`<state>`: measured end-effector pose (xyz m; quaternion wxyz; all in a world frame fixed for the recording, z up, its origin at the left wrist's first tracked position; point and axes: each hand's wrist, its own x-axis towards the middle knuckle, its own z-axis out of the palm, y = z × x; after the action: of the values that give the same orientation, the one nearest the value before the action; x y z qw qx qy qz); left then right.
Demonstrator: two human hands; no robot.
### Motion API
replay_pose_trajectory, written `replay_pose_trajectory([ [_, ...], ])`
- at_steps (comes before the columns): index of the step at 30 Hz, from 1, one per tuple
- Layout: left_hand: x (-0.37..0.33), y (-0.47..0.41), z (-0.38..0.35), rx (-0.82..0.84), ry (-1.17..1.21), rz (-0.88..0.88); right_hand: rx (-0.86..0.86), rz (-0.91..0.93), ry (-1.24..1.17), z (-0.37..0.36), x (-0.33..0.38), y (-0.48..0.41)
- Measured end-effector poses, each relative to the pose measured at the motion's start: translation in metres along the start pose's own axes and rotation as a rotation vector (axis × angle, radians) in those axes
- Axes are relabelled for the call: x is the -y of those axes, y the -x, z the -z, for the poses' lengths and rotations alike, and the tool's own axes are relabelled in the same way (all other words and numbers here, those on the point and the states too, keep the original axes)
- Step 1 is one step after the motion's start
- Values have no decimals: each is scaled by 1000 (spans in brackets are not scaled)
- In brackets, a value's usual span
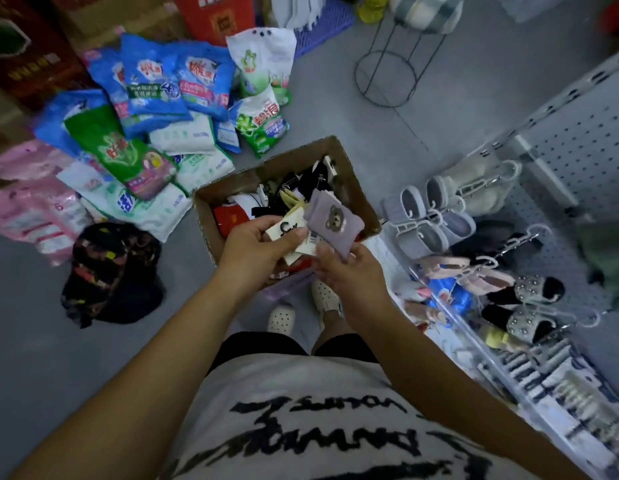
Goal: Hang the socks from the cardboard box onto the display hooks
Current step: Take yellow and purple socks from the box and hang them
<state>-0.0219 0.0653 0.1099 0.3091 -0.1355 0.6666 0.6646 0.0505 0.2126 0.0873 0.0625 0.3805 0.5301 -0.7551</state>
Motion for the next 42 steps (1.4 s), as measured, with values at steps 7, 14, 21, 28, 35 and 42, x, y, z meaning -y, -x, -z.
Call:
replay_pose_trajectory([
  [7,-6,26,-3,196,-177,-37,-325,75,-139,18,-27,30],
  [14,-10,46,-32,376,-262,3,-632,105,68,58,-41,78],
  [21,-2,74,-102,589,-315,35,-424,482,193,101,-40,126],
  [28,29,126,-184,786,-398,41,-522,526,138,174,-57,190],
  [35,82,208,-277,986,-583,-17,-701,475,-40,288,-89,295],
  [42,136,291,-365,979,-793,-377,-737,462,-148,381,-126,377],
])
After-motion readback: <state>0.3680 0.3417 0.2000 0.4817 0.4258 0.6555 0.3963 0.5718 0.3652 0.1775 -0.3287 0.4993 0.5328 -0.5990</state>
